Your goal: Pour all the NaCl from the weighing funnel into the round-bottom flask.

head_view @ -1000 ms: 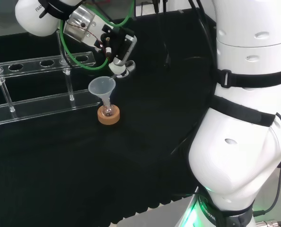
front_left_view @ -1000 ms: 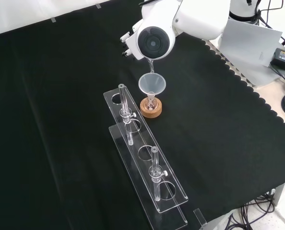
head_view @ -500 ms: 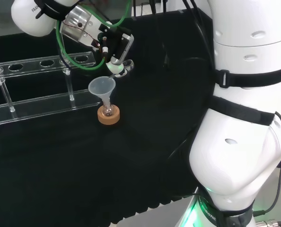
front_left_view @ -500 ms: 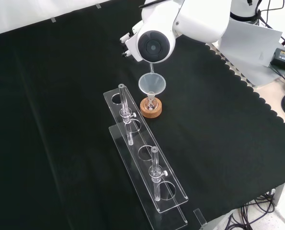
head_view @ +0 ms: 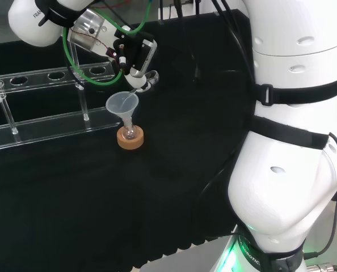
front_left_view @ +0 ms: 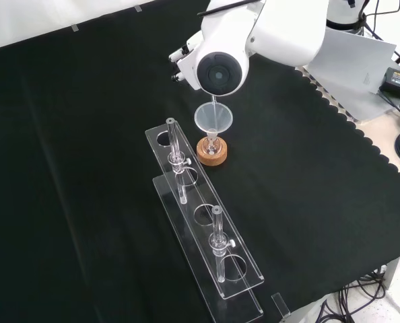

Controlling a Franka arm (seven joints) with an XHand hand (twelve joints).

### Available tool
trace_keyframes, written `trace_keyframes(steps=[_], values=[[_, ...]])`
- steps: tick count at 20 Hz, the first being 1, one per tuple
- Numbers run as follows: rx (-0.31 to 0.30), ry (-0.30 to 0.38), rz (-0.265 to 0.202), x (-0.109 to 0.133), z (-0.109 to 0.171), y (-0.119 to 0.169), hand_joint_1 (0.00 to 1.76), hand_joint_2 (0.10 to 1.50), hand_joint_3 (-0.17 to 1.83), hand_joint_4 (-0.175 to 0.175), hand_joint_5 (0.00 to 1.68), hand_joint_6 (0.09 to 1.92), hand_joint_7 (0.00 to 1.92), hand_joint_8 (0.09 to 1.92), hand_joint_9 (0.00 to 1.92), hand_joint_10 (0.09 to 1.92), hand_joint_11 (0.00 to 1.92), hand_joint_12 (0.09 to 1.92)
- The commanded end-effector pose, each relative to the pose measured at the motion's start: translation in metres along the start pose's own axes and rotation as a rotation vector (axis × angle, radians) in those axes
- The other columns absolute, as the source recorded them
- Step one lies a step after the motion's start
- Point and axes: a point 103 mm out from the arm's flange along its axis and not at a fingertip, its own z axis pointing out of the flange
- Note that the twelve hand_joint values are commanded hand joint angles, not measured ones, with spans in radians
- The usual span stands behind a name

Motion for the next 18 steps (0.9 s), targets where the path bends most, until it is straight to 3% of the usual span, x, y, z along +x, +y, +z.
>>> trace_keyframes(steps=[1,18], values=[[0.002,-0.027,0.003,0.0014,-0.004,-0.0013,1.14,0.62,0.68,0.175,1.36,0.53,0.44,0.58,0.8,0.38,0.58,1.2],[0.023,-0.092,-0.001,0.0057,-0.0113,-0.0018,1.14,0.61,0.68,0.175,1.36,0.53,0.44,0.58,0.79,0.38,0.58,1.2]])
